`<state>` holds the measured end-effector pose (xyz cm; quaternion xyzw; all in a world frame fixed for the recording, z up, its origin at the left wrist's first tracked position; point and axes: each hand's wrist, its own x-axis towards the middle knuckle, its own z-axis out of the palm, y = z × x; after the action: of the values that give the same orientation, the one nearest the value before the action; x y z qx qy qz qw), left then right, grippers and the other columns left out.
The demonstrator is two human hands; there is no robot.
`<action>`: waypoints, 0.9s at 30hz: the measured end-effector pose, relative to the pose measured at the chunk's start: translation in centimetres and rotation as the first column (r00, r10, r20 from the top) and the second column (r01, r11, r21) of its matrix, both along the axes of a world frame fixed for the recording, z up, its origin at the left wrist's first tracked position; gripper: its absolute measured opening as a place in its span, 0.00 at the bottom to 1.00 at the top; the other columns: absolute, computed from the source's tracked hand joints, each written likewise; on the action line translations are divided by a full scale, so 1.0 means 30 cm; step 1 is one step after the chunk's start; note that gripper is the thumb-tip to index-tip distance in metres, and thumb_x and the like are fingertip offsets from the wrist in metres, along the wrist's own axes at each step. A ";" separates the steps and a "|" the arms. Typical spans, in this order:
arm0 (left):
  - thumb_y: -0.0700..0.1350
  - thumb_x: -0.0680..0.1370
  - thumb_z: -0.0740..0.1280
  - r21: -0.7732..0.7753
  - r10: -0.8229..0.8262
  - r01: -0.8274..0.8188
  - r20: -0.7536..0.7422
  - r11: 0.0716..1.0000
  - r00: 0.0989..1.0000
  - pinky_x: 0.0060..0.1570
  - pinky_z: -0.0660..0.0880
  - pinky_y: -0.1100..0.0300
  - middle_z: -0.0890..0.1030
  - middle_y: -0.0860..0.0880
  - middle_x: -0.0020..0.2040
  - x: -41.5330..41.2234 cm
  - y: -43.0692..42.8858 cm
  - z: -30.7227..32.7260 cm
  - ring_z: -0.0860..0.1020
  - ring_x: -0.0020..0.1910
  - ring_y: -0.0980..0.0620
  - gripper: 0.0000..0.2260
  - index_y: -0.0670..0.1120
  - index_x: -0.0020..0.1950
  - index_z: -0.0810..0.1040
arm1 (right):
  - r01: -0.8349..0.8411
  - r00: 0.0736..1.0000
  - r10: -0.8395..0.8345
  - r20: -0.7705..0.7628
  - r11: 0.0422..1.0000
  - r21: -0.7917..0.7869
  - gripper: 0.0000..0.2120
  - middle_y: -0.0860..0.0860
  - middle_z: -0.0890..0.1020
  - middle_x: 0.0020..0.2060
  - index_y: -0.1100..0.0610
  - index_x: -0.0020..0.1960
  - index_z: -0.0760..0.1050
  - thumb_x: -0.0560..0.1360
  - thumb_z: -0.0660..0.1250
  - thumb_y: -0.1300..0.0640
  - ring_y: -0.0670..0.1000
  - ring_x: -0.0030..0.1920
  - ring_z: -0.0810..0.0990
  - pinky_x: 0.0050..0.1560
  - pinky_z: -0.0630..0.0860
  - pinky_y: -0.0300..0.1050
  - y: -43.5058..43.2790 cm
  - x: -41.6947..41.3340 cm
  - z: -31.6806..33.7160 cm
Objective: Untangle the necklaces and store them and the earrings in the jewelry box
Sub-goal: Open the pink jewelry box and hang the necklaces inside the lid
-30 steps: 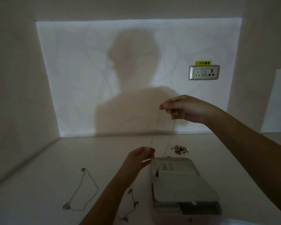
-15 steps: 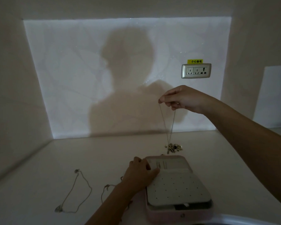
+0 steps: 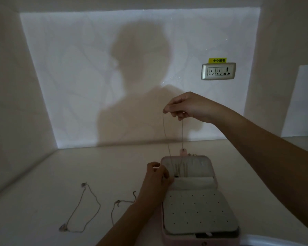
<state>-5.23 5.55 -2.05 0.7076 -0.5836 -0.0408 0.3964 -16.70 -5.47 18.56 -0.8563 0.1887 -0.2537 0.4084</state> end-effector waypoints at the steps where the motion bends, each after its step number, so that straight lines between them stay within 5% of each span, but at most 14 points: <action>1: 0.47 0.77 0.66 -0.026 -0.004 0.004 0.005 1.000 1.000 0.41 0.63 0.81 0.63 0.50 0.61 -0.001 -0.001 0.001 0.68 0.50 0.59 0.07 0.48 0.44 0.69 | -0.002 1.000 0.002 -0.001 1.000 -0.001 0.05 0.48 0.77 0.29 0.57 0.44 0.82 0.75 0.68 0.58 0.45 0.30 0.70 0.35 0.73 0.36 0.001 0.002 -0.001; 8: 0.49 0.77 0.66 -0.090 -0.009 0.012 0.031 0.996 0.999 0.48 0.63 0.77 0.60 0.50 0.69 -0.006 0.005 0.000 0.64 0.54 0.63 0.06 0.49 0.45 0.71 | -0.001 1.000 0.002 0.016 0.999 -0.047 0.05 0.48 0.75 0.29 0.58 0.45 0.82 0.74 0.69 0.58 0.45 0.27 0.65 0.28 0.63 0.35 0.020 0.012 0.029; 14: 0.51 0.77 0.65 -0.115 0.005 0.006 0.093 0.993 0.996 0.57 0.63 0.68 0.57 0.49 0.72 -0.016 0.013 0.005 0.65 0.57 0.59 0.09 0.47 0.49 0.74 | 0.019 0.999 -0.016 0.036 0.997 -0.076 0.05 0.48 0.76 0.28 0.58 0.45 0.82 0.74 0.69 0.57 0.47 0.31 0.68 0.32 0.68 0.36 0.030 0.021 0.039; 27: 0.50 0.78 0.64 -0.151 -0.002 0.020 0.119 0.988 0.993 0.55 0.62 0.70 0.57 0.49 0.74 -0.019 0.019 0.008 0.60 0.57 0.64 0.09 0.44 0.50 0.74 | 0.129 0.987 -0.112 0.114 0.979 -0.157 0.06 0.50 0.78 0.30 0.61 0.47 0.82 0.74 0.69 0.59 0.45 0.26 0.69 0.29 0.69 0.35 0.032 0.019 0.028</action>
<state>-5.79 6.12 -1.81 0.6731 -0.6115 0.0437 0.4137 -16.12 -4.52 19.40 -0.8595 0.1973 -0.3371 0.3298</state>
